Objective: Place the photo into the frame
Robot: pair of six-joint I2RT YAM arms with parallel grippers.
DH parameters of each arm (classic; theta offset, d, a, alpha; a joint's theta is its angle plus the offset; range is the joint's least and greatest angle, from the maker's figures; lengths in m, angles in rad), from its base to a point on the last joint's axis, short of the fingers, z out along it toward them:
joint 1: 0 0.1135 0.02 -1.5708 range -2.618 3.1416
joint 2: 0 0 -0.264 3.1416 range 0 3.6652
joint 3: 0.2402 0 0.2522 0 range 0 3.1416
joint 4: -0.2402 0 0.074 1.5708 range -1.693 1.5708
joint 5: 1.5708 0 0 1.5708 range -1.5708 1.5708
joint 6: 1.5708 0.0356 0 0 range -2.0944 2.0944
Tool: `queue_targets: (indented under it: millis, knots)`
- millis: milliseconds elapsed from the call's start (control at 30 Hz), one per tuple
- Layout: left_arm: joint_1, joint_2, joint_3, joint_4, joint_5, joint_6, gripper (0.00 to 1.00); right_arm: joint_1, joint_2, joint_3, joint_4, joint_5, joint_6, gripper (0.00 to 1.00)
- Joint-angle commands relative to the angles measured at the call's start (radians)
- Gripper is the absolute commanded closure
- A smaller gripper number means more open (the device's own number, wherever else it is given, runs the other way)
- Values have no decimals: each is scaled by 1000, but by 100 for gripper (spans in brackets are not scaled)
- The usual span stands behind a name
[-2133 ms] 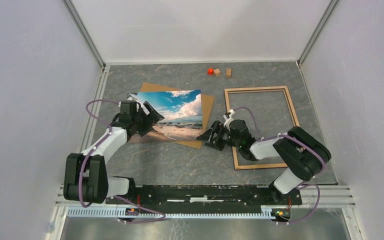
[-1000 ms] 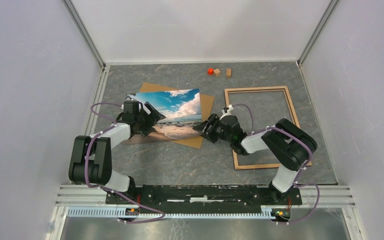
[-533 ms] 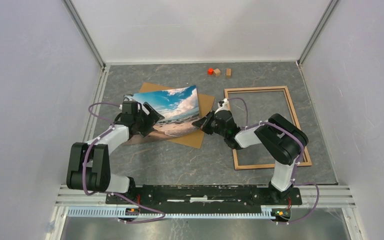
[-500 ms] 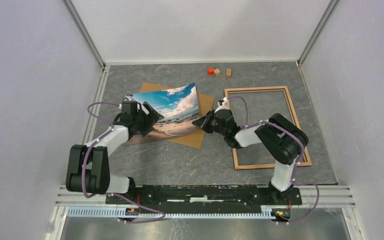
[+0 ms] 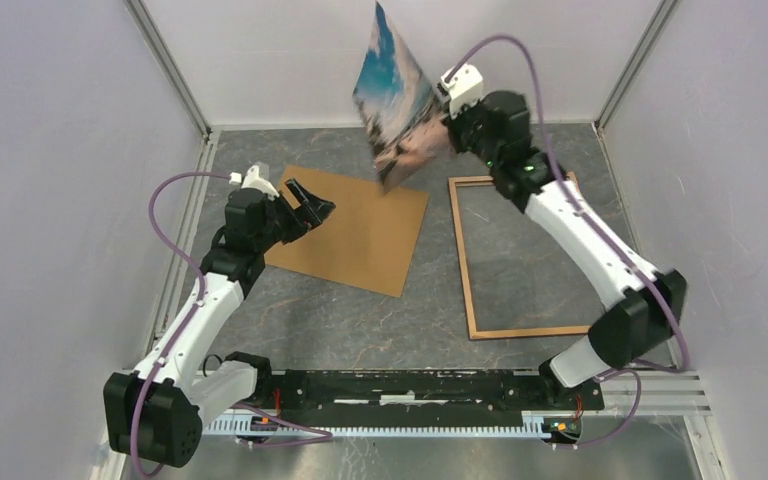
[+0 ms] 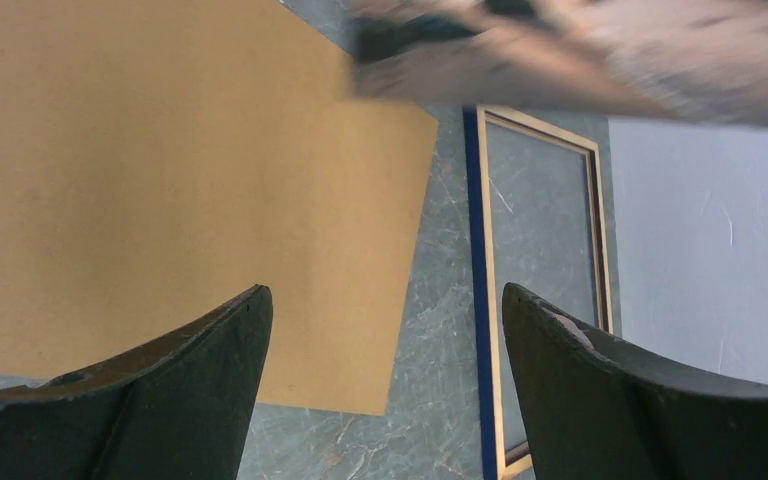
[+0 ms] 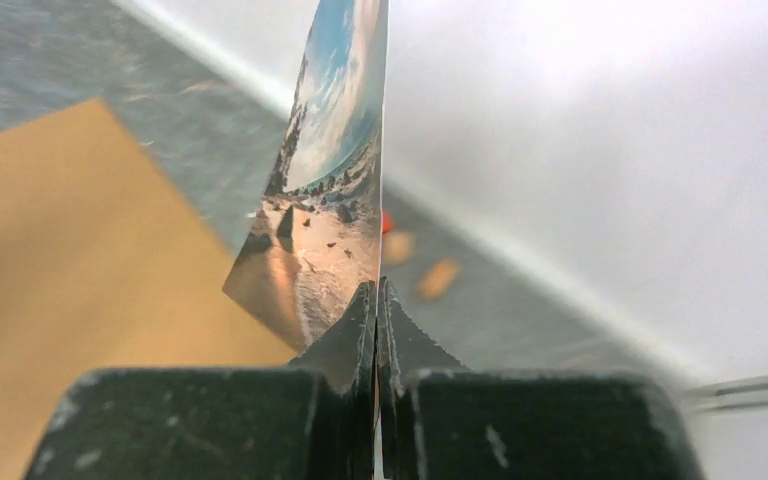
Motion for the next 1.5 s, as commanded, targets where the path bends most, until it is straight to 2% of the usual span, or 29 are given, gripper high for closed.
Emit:
queue_targets:
  millis: [0,67,100,133,200,333,500,633,733,867,1067,1167,1300,1467]
  knots:
    - [-21,-7,27,-11,2,71,10,7,-168,141,-357,1,-760,100]
    - [-25,-7,22,-5,17,62,10,18,-289,37,-444,-108,-1097,100]
    - [-29,-7,18,-2,21,57,10,23,-357,-73,-443,-113,-1254,100]
    - [-34,-6,12,1,25,49,10,24,-446,-179,-393,-102,-1317,100]
    - [-39,-8,6,-12,26,33,10,-6,-550,-334,-337,-134,-1276,100]
    - [-53,3,-15,-12,39,-3,8,-49,-641,-570,-462,-185,-1339,100]
    - [-70,27,-63,87,127,-79,3,-90,-732,-829,-433,-279,-1365,100]
    - [-70,77,-80,116,220,-208,0,-112,-747,-895,-454,-329,-1378,100]
    - [-70,187,-120,297,351,-360,0,-118,-786,-933,-453,-348,-1379,100]
    - [-102,427,-13,301,511,-343,0,-123,-817,-963,-457,-375,-1379,100]
    - [-204,614,88,253,472,-289,1,-131,-848,-972,-461,-391,-1391,100]
    - [-239,698,147,257,479,-292,5,-133,-836,-972,-468,-385,-1404,100]
    - [-284,820,242,178,484,-282,15,-134,-857,-992,-432,-389,-1399,100]
    - [-300,845,258,151,399,-267,26,-135,-884,-1017,-411,-382,-1397,100]
